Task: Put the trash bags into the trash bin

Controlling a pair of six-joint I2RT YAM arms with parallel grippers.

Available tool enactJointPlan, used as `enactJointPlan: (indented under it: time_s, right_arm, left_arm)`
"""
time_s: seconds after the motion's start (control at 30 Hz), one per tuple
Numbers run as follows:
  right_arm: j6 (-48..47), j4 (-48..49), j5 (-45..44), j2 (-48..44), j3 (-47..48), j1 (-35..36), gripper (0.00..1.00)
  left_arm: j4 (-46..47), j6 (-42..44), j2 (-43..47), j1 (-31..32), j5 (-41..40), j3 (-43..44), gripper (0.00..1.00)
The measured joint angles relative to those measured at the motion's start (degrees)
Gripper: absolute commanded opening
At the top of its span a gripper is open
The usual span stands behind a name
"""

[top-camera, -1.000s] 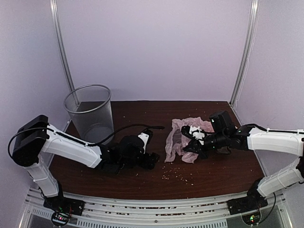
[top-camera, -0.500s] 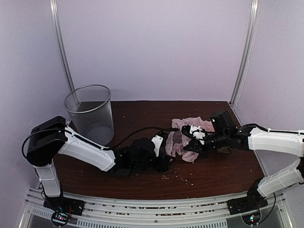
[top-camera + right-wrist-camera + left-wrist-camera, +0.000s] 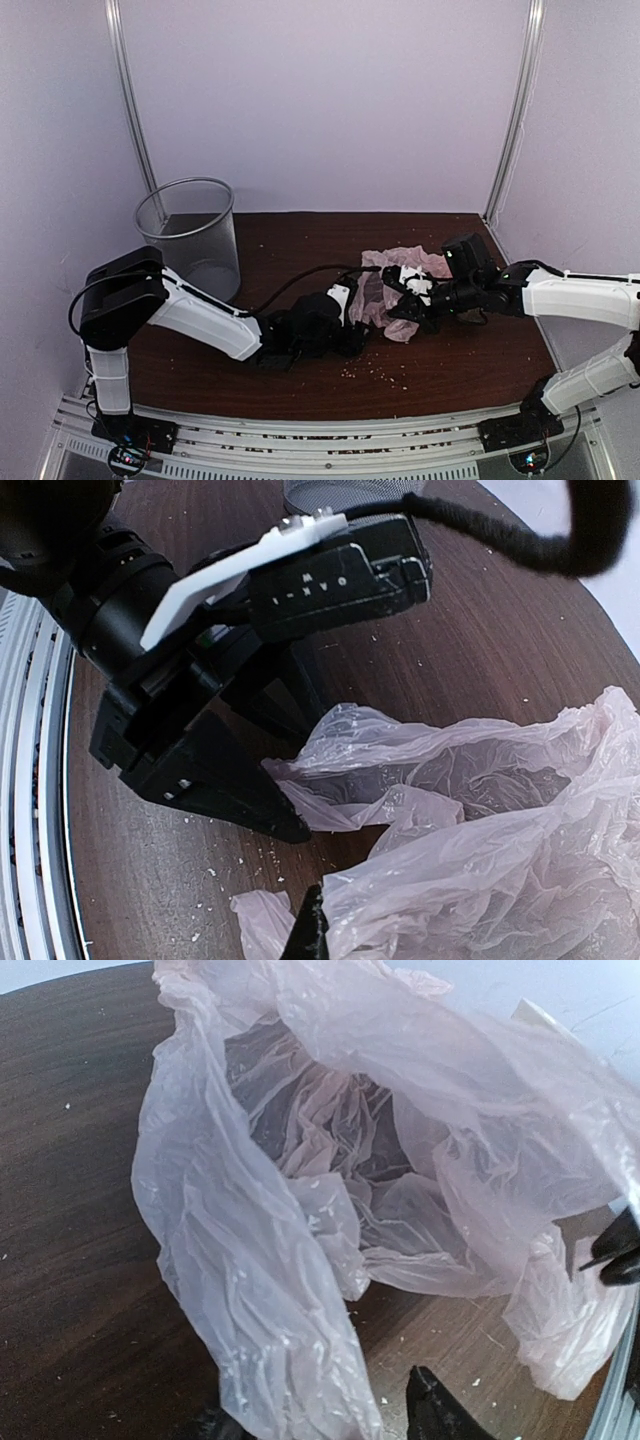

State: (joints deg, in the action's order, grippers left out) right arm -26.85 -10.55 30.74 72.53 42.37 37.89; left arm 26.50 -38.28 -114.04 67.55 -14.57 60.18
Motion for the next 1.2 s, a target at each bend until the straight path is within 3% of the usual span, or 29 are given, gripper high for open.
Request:
enactJointPlan:
  time_s: [0.17,0.23,0.57,0.9,1.07,1.2]
  right_arm:
    - [-0.17,-0.04,-0.04,0.00,0.00,0.00,0.00]
    - [-0.13,-0.04,-0.15,0.00,0.00,0.00,0.00]
    - [4.85,-3.15,-3.89,0.44,6.05,-3.67,0.00]
    - [6.71,-10.01,-10.93,0.50,24.87,-5.53,0.00]
    - [8.76,-9.27,-14.75,-2.19,24.35,-5.90,0.00]
    - [10.84,-9.73,-15.45,2.86,22.93,-6.01,0.00]
  left_arm:
    - [-0.87,-1.73,-1.57,0.00,-1.01,0.37,0.06]
    - [-1.07,-2.21,-1.53,0.00,-1.29,0.37,0.00]
    - [-10.82,4.87,8.11,-0.11,-6.51,2.03,0.00]
    - [-29.29,13.55,12.50,-5.38,-5.81,19.85,0.00]
    - [-36.63,16.68,14.67,-7.15,-5.51,24.30,0.00]
    - [-39.71,16.46,14.10,-9.14,-1.62,24.59,0.00]
